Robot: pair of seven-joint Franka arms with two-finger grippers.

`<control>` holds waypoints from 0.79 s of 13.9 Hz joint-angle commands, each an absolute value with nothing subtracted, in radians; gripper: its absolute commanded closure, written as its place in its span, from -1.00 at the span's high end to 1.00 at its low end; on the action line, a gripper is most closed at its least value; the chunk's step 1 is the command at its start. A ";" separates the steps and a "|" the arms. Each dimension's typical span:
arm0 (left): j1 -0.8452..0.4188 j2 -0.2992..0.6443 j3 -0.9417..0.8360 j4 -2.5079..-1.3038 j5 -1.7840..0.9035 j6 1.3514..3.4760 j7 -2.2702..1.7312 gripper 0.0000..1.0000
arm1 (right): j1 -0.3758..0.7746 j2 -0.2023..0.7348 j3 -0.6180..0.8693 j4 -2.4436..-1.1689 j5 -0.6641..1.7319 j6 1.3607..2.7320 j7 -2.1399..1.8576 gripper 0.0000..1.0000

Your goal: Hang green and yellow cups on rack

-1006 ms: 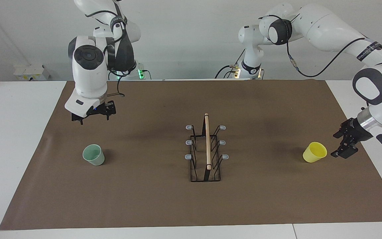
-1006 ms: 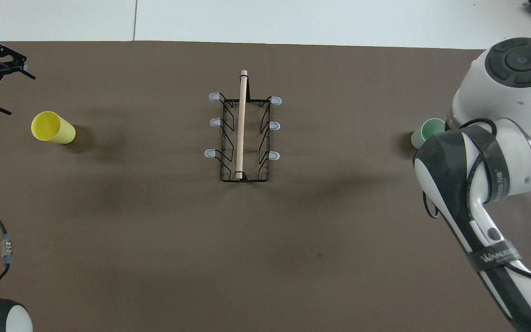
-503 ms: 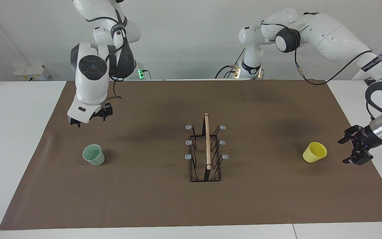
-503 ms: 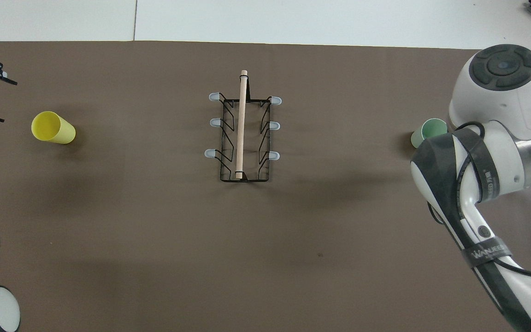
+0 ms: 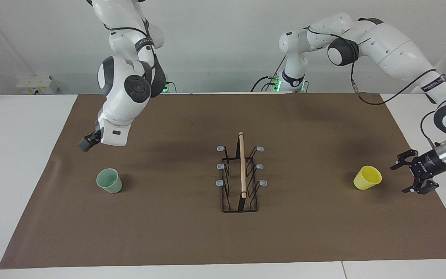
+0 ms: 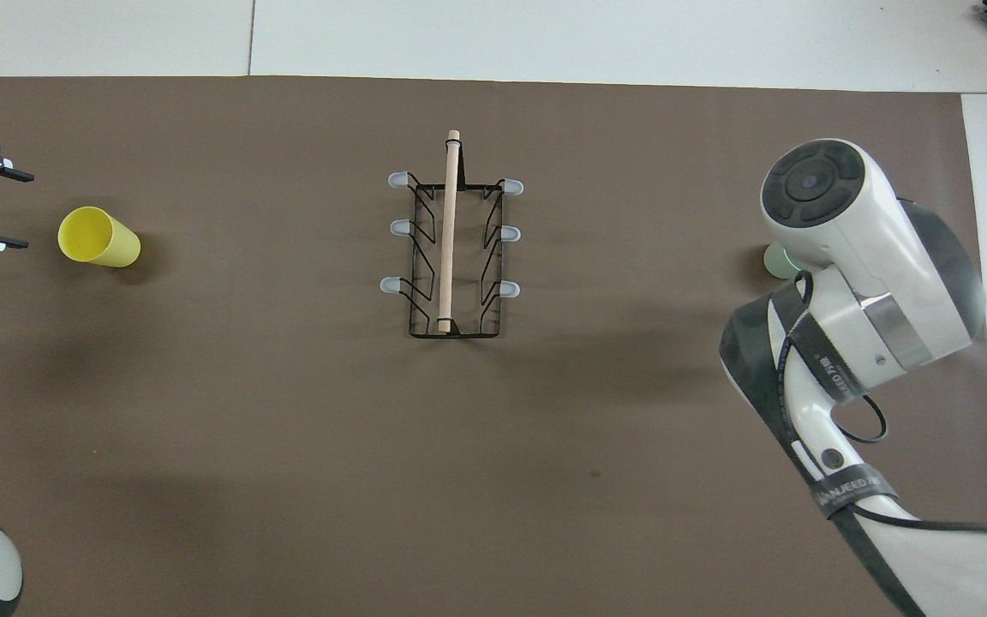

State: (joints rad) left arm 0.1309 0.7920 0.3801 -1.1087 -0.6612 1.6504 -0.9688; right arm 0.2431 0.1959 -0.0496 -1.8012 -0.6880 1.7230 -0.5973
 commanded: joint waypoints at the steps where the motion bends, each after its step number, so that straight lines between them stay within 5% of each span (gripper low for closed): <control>1: 0.117 0.726 0.388 -1.259 -0.751 1.667 -0.991 1.00 | 0.239 0.180 -0.051 -1.871 -0.757 1.775 -0.623 1.00; 6: 0.098 0.611 0.388 -1.553 -0.922 1.811 -0.991 1.00 | 0.282 0.222 -0.049 -1.913 -0.899 1.805 -0.676 1.00; 11: 0.097 0.562 0.390 -1.676 -1.053 1.848 -0.985 1.00 | 0.313 0.333 -0.049 -1.901 -0.980 1.810 -0.611 1.00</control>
State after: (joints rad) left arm 0.1212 0.6299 0.3822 -1.5662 -0.9927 1.8012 -0.9841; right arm 0.3005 0.2845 -0.0483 -1.9069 -0.9216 1.7947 -0.6479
